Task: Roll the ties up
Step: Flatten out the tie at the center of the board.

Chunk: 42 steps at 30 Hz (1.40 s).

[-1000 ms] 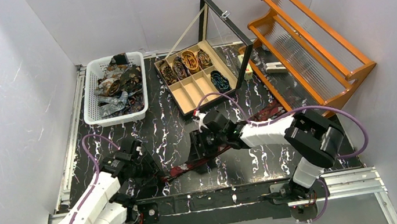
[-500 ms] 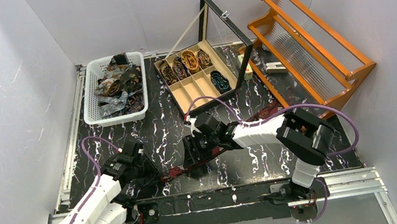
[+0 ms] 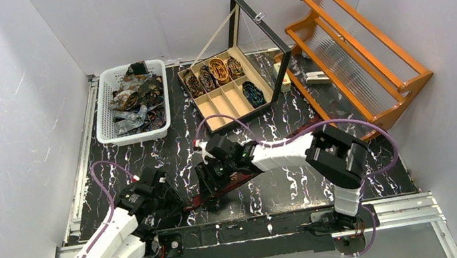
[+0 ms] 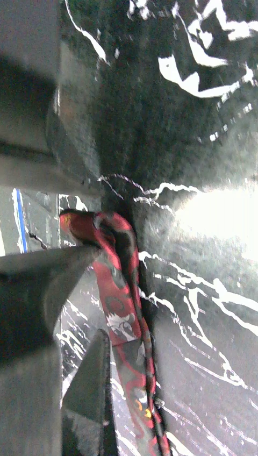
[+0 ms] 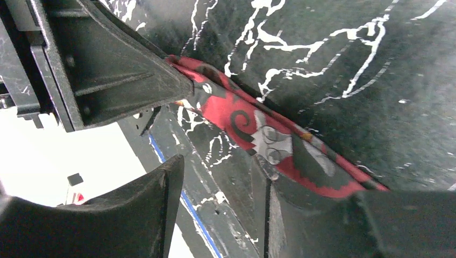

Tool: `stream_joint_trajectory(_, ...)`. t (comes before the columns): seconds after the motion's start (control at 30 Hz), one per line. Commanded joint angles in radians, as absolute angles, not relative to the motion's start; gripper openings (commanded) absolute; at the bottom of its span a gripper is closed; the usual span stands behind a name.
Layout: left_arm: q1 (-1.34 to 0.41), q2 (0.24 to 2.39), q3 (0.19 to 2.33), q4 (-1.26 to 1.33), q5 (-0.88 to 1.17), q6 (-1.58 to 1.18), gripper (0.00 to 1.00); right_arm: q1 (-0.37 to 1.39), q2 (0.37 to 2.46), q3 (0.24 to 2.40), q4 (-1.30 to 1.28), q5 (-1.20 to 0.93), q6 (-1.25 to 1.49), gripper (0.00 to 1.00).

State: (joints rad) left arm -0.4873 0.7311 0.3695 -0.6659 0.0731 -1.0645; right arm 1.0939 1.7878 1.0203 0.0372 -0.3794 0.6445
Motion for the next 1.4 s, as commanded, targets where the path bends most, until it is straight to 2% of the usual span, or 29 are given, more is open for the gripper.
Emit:
stream_joint_trajectory(0.0, -0.492, 0.691, 0.419, -0.815, -0.002, -1.065, 0.41, 1.129, 1.824, 1.11, 0.003, -0.386, 0.615, 0.54)
stream_joint_trajectory(0.2, -0.493, 0.661, 0.501, -0.931, -0.091, -1.069, 0.43, 1.179, 1.898, 1.21, 0.002, -0.398, 0.613, 0.4)
stream_joint_trajectory(0.57, -0.492, 0.638, 0.585, -1.019, -0.187, -1.093, 0.39, 1.232, 2.069, 1.351, -0.068, -0.378, 0.632, 0.28)
stream_joint_trajectory(0.83, -0.492, 0.598, 0.568, -1.022, -0.189, -1.108, 0.39, 1.232, 2.139, 1.39, -0.149, -0.375, 0.658, 0.27)
stream_joint_trajectory(1.03, -0.492, 0.605, 0.568, -1.019, -0.188, -1.104, 0.4, 1.229, 2.04, 1.402, -0.13, -0.364, 0.64, 0.31)
stream_joint_trajectory(1.23, -0.492, 0.605, 0.567, -1.007, -0.194, -1.106, 0.4, 1.212, 1.91, 1.305, -0.03, -0.307, 0.679, 0.32)
stream_joint_trajectory(1.37, -0.492, 0.609, 0.57, -1.002, -0.193, -1.105, 0.4, 1.21, 1.939, 1.32, -0.038, -0.317, 0.681, 0.31)
